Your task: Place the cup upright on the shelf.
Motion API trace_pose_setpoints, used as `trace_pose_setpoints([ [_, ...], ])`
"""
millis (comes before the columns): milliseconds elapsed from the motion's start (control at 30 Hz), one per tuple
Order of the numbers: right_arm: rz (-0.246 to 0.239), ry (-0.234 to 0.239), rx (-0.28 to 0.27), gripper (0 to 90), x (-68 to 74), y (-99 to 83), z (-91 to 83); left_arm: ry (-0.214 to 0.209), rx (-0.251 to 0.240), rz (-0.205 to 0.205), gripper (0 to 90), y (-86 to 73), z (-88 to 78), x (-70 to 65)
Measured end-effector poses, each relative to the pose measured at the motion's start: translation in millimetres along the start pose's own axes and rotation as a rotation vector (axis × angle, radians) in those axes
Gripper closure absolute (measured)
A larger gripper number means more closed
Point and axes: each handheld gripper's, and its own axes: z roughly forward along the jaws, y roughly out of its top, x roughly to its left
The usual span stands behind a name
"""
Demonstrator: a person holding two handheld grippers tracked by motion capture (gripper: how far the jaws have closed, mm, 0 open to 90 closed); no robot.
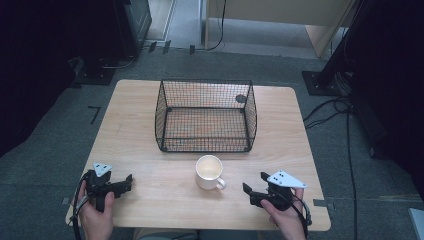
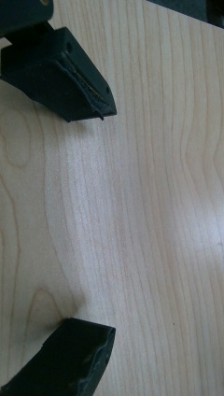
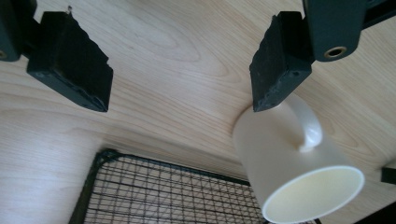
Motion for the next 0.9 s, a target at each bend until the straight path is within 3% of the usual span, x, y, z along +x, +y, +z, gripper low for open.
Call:
trace_pose_setpoints([
  [233, -0.064, 0.028, -0.018, 22.6, 12.5, 0.6, 4.3, 0.000, 0.000, 0.001, 0.0, 0.0, 0.0, 0.1],
  [533, -0.074, 0.083, -0.055, 28.4, 28.5, 2.3, 8.9, 0.000, 0.000, 0.000, 0.0, 0.0, 0.0, 0.0],
  [567, -0.071, 0.117, -0.053, 30.5, 31.4, 3.1, 10.9, 0.000, 0.000, 0.000, 0.0, 0.0, 0.0, 0.0],
  [700, -0.067, 0.160, -0.025, 37.8, 37.0, 3.2, 15.1, 0.000, 0.000, 0.000, 0.0, 0.0, 0.0, 0.0],
  [900, -0.062, 0.179, -0.016, 48.8, 47.1, 3.9, 22.6, 0.000, 0.001, 0.001, 0.0, 0.0, 0.0, 0.0],
])
